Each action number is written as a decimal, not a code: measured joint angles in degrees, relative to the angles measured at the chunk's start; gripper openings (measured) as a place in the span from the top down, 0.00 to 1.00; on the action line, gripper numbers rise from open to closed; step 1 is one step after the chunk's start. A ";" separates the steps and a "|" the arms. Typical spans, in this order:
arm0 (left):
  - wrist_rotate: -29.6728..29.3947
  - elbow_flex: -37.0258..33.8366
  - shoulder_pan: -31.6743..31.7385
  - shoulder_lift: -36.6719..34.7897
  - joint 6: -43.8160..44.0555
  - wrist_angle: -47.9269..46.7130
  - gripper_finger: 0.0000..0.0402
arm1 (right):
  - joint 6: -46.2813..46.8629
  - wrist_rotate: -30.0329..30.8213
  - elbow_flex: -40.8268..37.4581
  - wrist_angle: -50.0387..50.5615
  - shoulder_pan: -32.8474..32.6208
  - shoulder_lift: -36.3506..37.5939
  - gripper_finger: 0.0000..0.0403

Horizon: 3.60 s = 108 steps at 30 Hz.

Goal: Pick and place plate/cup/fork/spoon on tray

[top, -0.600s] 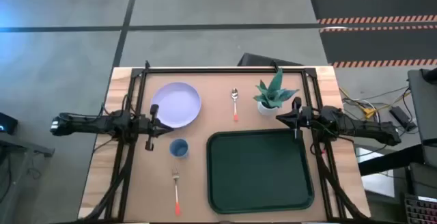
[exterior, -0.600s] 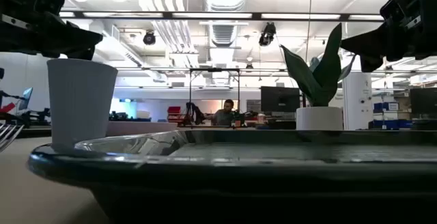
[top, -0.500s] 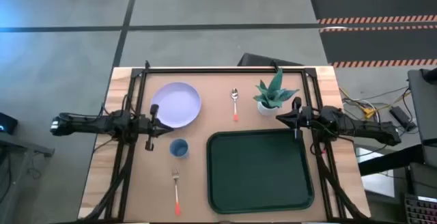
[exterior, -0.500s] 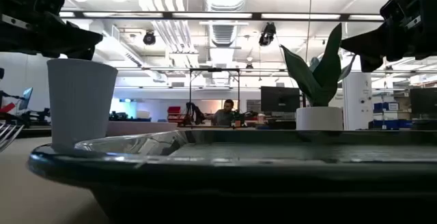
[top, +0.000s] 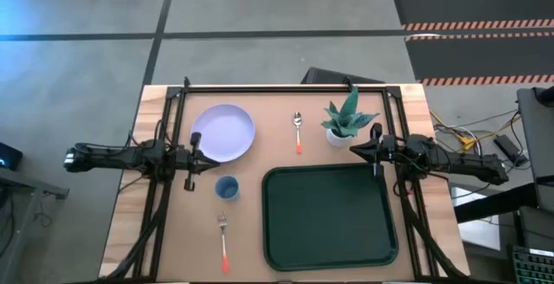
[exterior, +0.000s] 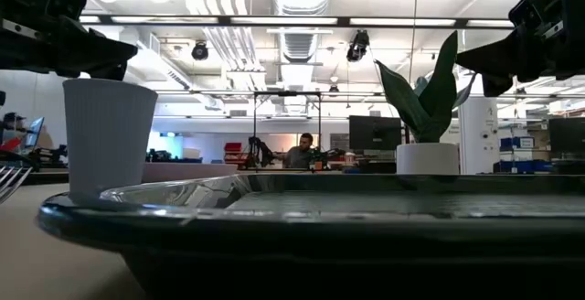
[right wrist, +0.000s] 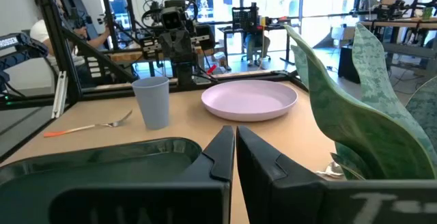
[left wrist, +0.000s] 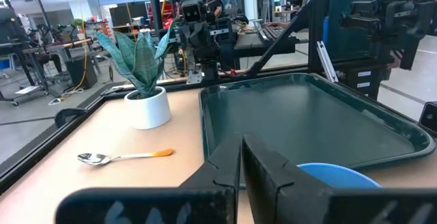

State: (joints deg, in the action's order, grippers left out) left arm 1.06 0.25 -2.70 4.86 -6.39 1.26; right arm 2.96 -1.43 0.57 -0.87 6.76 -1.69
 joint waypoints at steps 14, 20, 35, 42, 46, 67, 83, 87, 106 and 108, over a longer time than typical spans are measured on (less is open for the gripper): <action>-0.01 0.00 0.00 -0.01 0.00 -0.01 1.00 | 0.00 0.00 0.01 -0.01 -0.01 0.00 0.98; -0.02 0.00 0.02 0.00 0.00 0.00 1.00 | 0.00 0.01 0.00 0.00 -0.01 0.00 0.98; -0.02 0.00 0.00 0.00 -0.02 0.00 1.00 | 0.00 0.06 -0.01 -2.66 0.00 0.15 0.98; 0.00 0.00 0.01 -0.01 -0.01 0.00 1.00 | 4.84 0.04 -0.01 -3.88 0.00 0.06 0.98; 0.00 0.00 0.00 0.00 0.00 -0.01 1.00 | 5.33 0.02 -0.01 -3.92 0.00 0.02 0.98; -0.02 0.00 0.00 0.00 0.00 0.00 1.00 | 14.68 -0.11 -0.01 -3.86 0.00 0.00 0.98; -0.01 0.00 0.00 -0.01 0.00 0.00 1.00 | 20.02 -0.52 2.76 -4.17 0.00 0.01 0.98; -0.01 0.00 0.01 -0.01 -0.01 0.00 1.00 | 20.02 -0.48 5.18 -3.92 0.00 -0.51 0.98; -4.54 0.14 0.00 -0.02 0.02 28.97 1.00 | 21.31 1.61 23.43 -4.18 0.01 -13.01 0.98; -4.50 0.26 0.00 -0.01 0.04 30.72 1.00 | 19.67 1.57 25.54 -4.19 0.02 -15.94 0.98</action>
State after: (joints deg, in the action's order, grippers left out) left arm -3.44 0.52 -2.70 4.85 -6.35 31.98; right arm 22.64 0.14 26.10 -5.06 6.79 -17.63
